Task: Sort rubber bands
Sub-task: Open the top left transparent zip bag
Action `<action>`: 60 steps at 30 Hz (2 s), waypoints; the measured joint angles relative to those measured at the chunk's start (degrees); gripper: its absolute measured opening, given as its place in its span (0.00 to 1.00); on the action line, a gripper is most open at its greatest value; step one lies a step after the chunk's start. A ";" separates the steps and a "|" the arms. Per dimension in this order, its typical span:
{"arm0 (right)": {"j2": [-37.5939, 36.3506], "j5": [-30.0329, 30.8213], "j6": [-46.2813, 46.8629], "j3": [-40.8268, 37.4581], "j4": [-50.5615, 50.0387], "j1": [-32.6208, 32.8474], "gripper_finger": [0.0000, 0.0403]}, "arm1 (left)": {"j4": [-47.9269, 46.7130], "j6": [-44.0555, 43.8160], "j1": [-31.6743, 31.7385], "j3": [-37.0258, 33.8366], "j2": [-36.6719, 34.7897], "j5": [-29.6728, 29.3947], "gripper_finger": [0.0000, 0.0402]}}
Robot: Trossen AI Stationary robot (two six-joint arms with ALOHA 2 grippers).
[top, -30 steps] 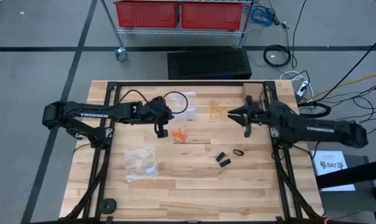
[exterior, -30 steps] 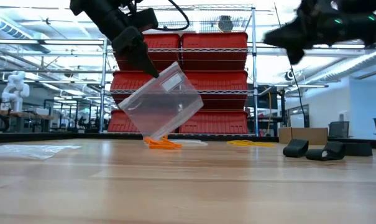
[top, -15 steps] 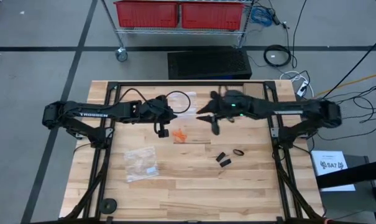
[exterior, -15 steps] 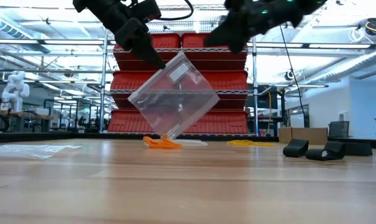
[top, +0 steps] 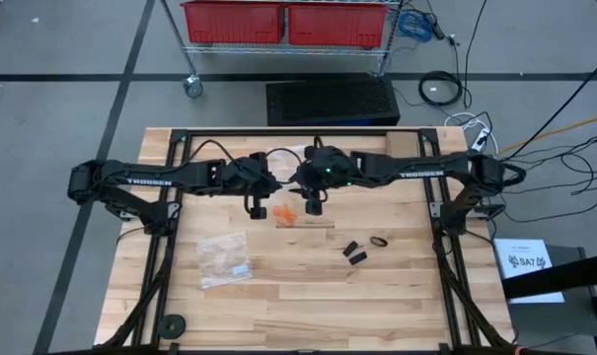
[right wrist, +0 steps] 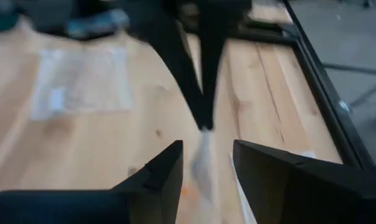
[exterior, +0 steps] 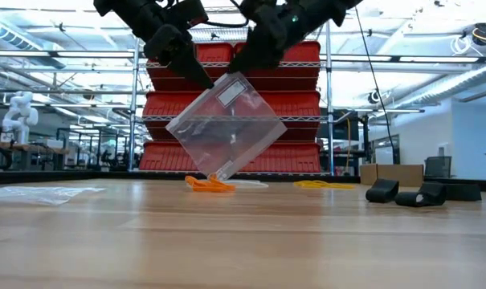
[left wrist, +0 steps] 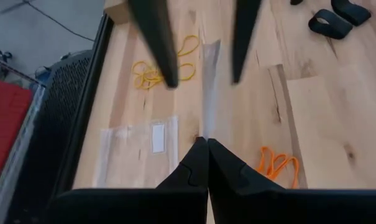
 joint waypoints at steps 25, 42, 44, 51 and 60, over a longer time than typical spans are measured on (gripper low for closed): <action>-2.90 1.00 -0.59 0.18 -7.12 1.38 0.00 | 3.10 0.61 1.90 0.08 -4.12 -0.08 0.16; -16.12 18.14 1.68 -4.41 -12.73 6.84 0.00 | 23.42 -4.15 13.66 -13.09 -18.56 20.92 0.24; -17.75 20.57 2.05 -5.85 -11.49 7.78 0.00 | 29.75 -6.43 15.33 -16.75 -19.59 23.98 0.24; -23.08 26.23 1.43 -10.49 -1.85 10.83 0.00 | 55.26 -17.39 18.14 -30.54 -19.30 30.02 0.24; -23.39 26.04 -1.43 -11.85 4.79 11.67 0.00 | 73.85 -28.30 17.15 -35.69 -14.96 30.61 0.24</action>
